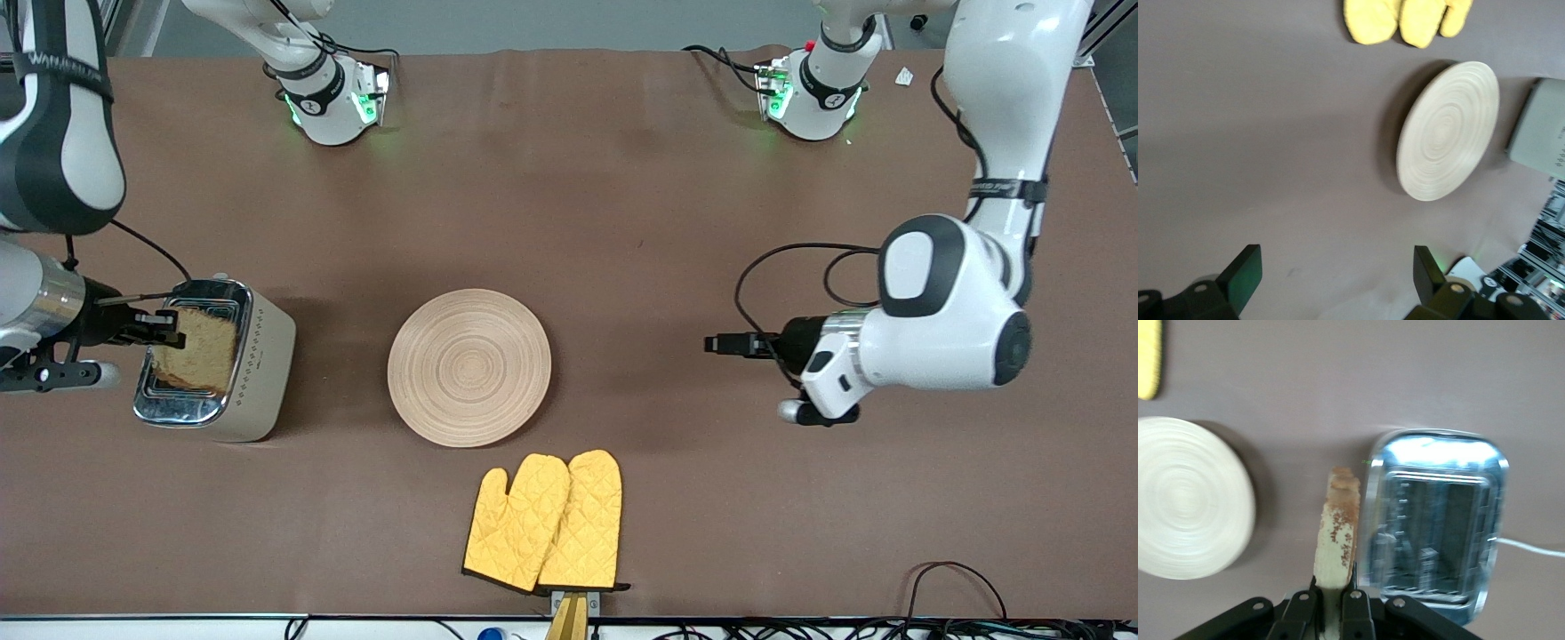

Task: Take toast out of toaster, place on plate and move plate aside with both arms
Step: 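Lift the toast out and carry it onto the wooden plate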

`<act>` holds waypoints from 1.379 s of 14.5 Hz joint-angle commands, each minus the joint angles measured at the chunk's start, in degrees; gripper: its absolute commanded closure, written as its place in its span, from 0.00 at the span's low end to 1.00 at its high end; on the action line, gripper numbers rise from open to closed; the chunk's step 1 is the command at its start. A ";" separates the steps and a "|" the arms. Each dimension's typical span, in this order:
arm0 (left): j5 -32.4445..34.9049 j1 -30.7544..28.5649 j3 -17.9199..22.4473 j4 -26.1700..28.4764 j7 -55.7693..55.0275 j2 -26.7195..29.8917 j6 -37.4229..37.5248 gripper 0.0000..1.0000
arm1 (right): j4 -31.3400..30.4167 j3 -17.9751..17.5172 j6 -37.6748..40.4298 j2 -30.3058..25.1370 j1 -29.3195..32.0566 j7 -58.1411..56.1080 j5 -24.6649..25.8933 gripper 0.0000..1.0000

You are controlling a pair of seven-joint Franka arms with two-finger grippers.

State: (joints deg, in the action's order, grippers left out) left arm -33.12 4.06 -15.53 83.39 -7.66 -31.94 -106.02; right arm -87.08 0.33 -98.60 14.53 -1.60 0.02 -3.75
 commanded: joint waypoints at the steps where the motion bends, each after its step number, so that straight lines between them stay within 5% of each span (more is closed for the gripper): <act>1: -4.91 0.07 -2.56 -0.77 1.59 -4.26 -4.52 0.00 | 0.60 0.37 0.26 0.41 -6.56 11.36 -6.40 1.00; 8: -17.65 6.12 -3.45 -0.86 8.97 -14.81 -20.43 0.00 | -11.25 0.37 -21.08 4.01 -19.04 29.24 -16.09 1.00; 12: -18.91 7.80 -3.45 -1.21 10.55 -17.71 -25.54 0.00 | -13.91 0.37 -32.94 9.01 -25.90 35.91 -16.64 1.00; 17: -20.05 9.56 -3.36 -2.00 10.82 -19.83 -28.62 0.00 | -14.26 0.46 -37.98 13.42 -27.06 35.67 -16.20 1.00; 20: -20.05 9.91 -3.36 -2.35 11.08 -20.62 -29.50 0.00 | -18.81 0.54 -38.94 12.81 -23.82 26.29 -16.20 1.00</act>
State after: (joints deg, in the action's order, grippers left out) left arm -51.81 13.48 -18.73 82.54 2.18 -51.44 -134.18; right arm -101.78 1.00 -136.11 28.73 -28.27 32.51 -19.10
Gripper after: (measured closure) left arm 0.000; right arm 0.881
